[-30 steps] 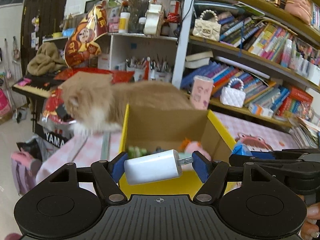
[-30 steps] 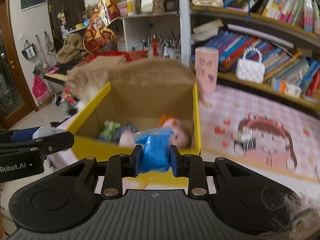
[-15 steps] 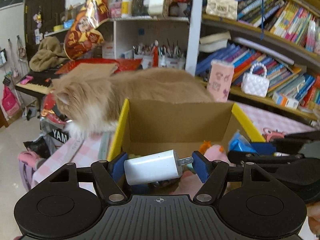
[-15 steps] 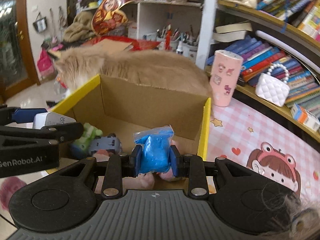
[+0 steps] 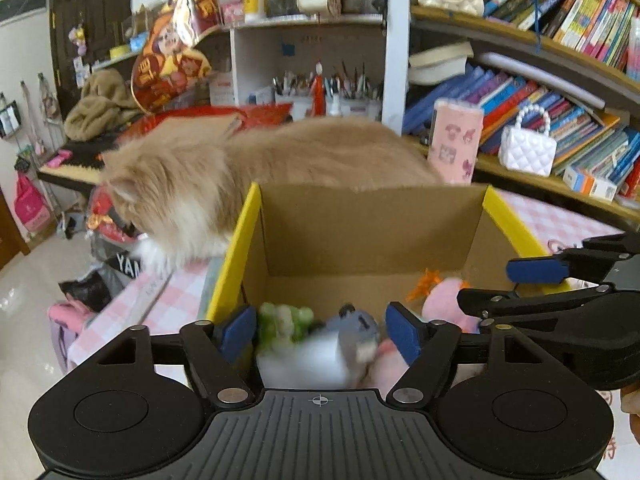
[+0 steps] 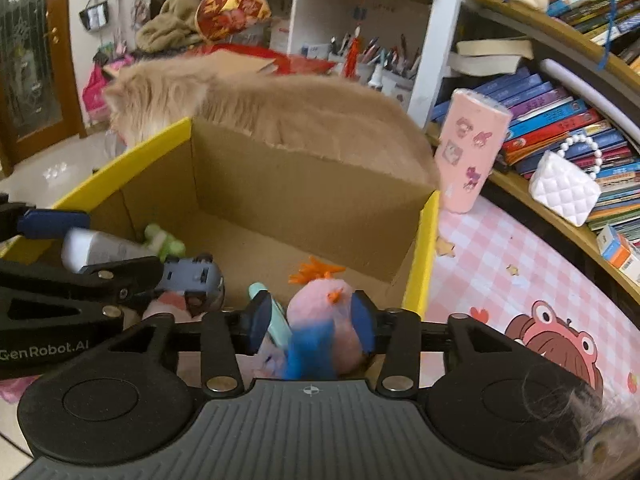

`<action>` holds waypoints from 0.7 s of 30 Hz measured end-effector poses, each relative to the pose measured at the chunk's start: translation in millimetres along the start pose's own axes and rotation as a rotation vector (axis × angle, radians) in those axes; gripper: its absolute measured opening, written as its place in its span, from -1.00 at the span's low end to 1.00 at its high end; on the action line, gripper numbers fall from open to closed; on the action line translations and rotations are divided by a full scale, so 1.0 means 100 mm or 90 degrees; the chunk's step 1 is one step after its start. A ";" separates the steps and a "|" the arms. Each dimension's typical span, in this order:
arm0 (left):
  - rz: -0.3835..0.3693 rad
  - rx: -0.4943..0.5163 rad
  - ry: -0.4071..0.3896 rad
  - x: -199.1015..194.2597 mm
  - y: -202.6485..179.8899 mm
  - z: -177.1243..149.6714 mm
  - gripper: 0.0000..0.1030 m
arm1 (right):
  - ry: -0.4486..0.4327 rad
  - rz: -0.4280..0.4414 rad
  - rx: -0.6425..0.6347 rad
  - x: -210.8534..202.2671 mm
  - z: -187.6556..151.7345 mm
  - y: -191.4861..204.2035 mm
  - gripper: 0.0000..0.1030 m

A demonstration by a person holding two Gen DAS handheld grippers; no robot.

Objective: Organize objects
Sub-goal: 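Open the left tool inside the box while the right tool releases the blue toy, then lift both open tools out of the yellow box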

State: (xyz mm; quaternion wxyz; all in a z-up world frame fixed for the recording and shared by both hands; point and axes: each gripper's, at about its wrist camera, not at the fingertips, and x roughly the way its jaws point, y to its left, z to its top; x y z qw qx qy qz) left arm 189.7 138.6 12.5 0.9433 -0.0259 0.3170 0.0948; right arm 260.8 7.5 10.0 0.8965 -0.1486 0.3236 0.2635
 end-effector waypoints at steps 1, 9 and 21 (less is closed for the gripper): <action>0.001 0.000 -0.010 -0.04 0.00 0.02 0.57 | -0.014 -0.006 0.012 -0.05 0.00 -0.02 -0.05; -0.001 -0.020 -0.067 -0.40 0.05 0.12 0.69 | -0.065 -0.021 0.088 -0.41 0.00 -0.12 0.10; -0.014 -0.008 -0.076 -0.87 0.11 -0.19 0.74 | -0.107 -0.049 0.123 -0.96 -0.21 0.08 0.20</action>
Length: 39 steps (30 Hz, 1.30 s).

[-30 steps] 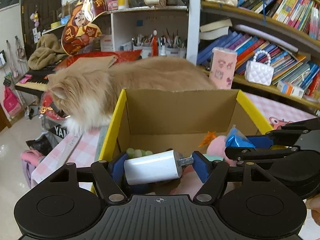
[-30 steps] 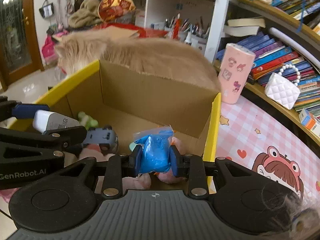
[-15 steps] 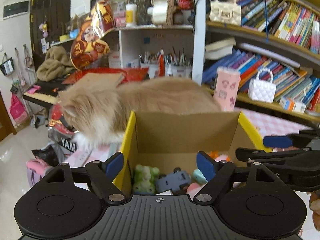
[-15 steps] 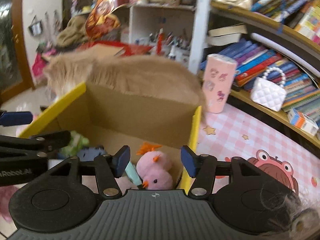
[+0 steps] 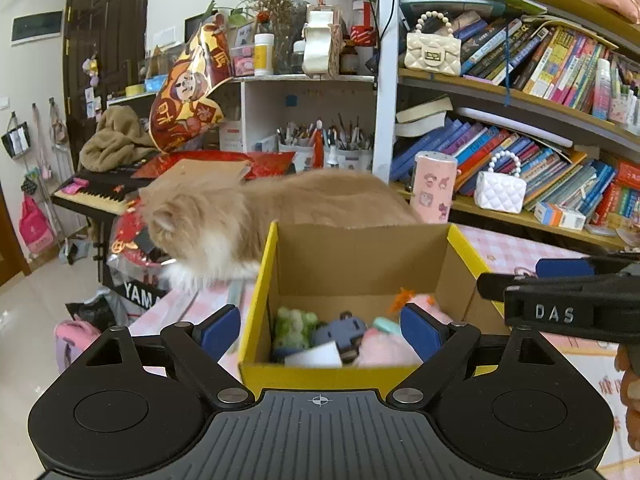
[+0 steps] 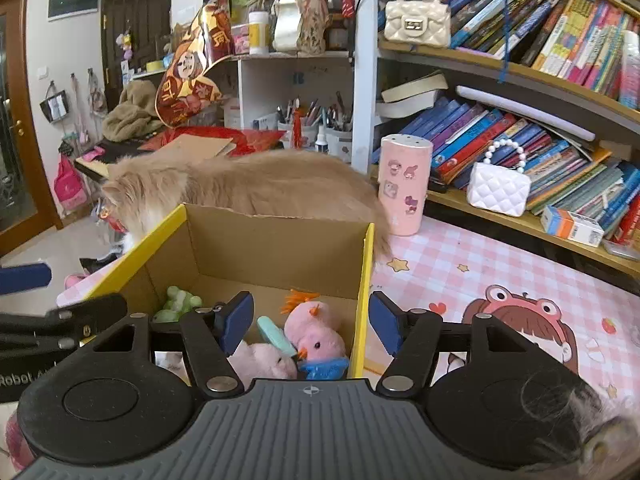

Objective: Organize objects
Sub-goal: 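Lift both open tools out of the yellow box, then move both open tools toward the binder clip and white USB stick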

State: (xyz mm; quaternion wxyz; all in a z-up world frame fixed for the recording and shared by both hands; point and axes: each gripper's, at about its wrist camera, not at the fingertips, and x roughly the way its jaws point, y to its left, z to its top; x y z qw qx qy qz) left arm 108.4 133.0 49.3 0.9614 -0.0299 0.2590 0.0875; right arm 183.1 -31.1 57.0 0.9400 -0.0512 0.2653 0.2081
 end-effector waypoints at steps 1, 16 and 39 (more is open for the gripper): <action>-0.001 0.000 0.001 -0.04 0.01 -0.02 0.74 | -0.002 0.000 0.003 -0.05 -0.02 0.01 0.20; -0.022 0.007 0.039 -0.44 0.11 -0.44 0.74 | 0.039 -0.023 0.031 -0.60 -0.62 0.21 0.26; -0.128 0.077 0.107 -0.56 -0.26 -0.87 0.74 | 0.116 -0.114 0.082 -1.05 -1.30 0.22 0.28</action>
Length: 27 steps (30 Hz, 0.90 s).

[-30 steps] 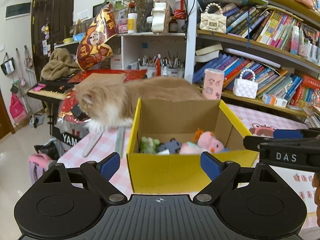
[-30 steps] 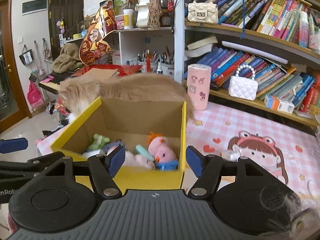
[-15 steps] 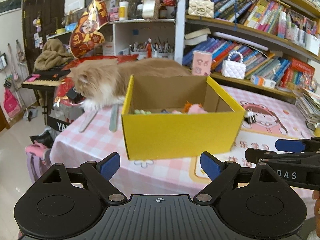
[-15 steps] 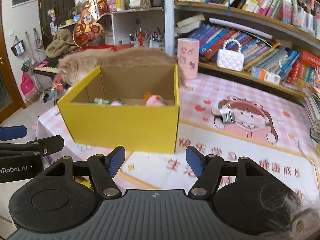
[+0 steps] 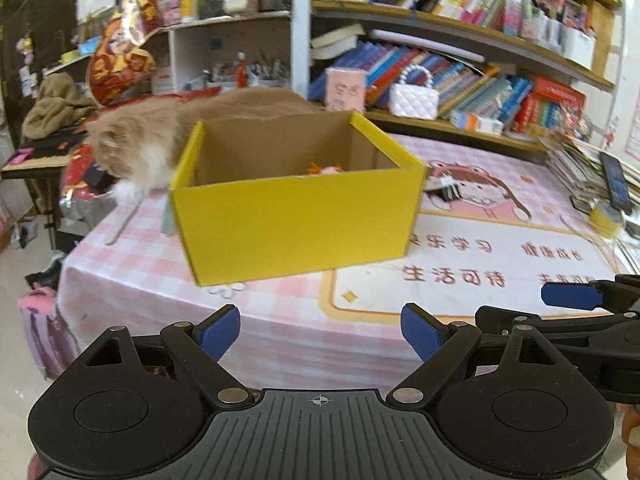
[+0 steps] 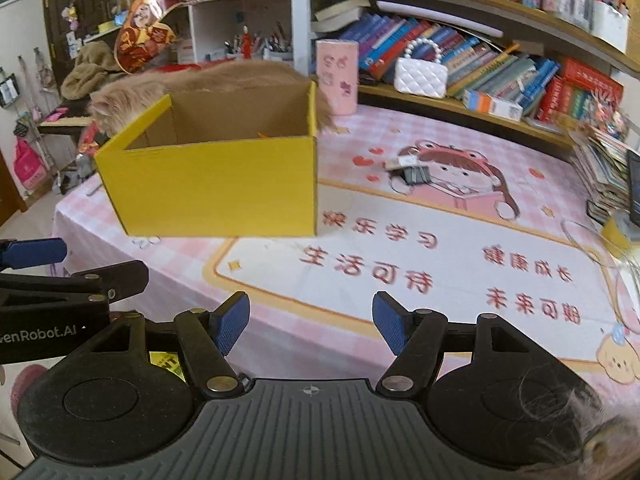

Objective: Organize objects
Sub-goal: 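Move both open tools toward the binder clip and white USB stick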

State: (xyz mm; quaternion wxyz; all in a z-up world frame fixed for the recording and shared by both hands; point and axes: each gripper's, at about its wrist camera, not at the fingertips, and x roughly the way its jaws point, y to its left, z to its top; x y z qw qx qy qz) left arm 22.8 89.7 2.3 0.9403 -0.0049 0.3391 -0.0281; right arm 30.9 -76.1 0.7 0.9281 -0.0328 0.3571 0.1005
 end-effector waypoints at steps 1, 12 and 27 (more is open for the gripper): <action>-0.007 0.005 0.003 0.02 -0.04 0.00 0.74 | 0.003 -0.006 0.006 0.00 -0.01 -0.04 0.28; -0.066 0.053 0.031 0.31 -0.52 0.08 0.74 | 0.028 -0.081 0.069 0.01 -0.11 -0.57 0.35; -0.095 0.079 0.057 0.80 -1.23 0.39 0.74 | 0.062 -0.117 0.106 0.31 0.06 -1.45 0.41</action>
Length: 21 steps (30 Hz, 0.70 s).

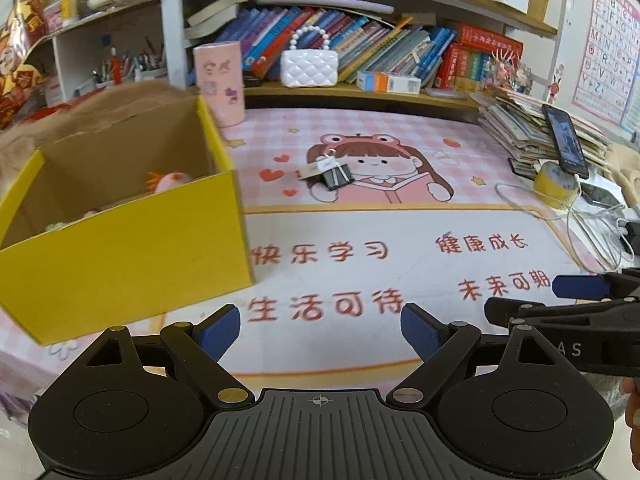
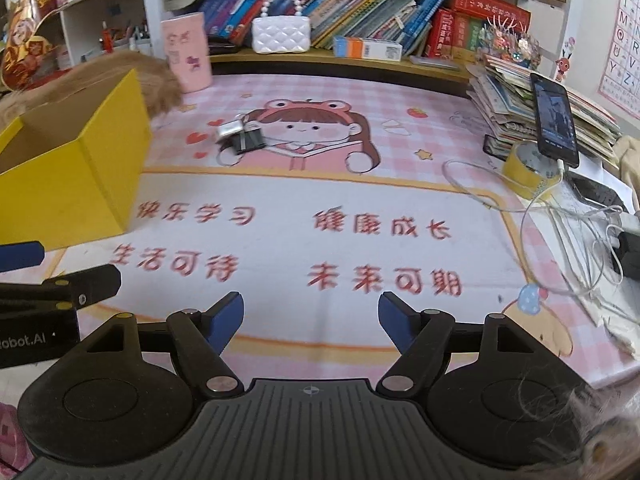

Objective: Organize objects
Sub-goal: 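Move both open tools toward the binder clip and white USB stick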

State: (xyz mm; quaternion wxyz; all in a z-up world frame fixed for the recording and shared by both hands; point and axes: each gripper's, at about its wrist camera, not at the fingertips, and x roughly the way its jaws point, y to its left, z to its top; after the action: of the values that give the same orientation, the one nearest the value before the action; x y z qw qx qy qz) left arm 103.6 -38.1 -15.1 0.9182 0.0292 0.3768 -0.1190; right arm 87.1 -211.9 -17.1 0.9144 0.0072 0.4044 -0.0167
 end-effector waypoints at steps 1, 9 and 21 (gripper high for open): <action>0.001 0.002 0.003 0.04 -0.04 0.03 0.74 | 0.001 0.001 0.001 0.03 0.02 -0.04 0.41; 0.018 -0.004 0.008 0.33 -0.27 0.28 0.74 | 0.011 0.017 -0.010 0.33 0.29 -0.34 0.41; 0.092 -0.038 -0.029 0.63 -0.46 0.70 0.73 | -0.020 0.060 -0.027 0.69 0.79 -0.66 0.38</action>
State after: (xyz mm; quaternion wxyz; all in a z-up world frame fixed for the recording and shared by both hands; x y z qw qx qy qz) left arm 183.8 -105.6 -6.8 0.9331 0.0264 0.3563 -0.0418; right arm 189.7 -281.4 -14.4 0.9204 0.0071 0.3893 0.0350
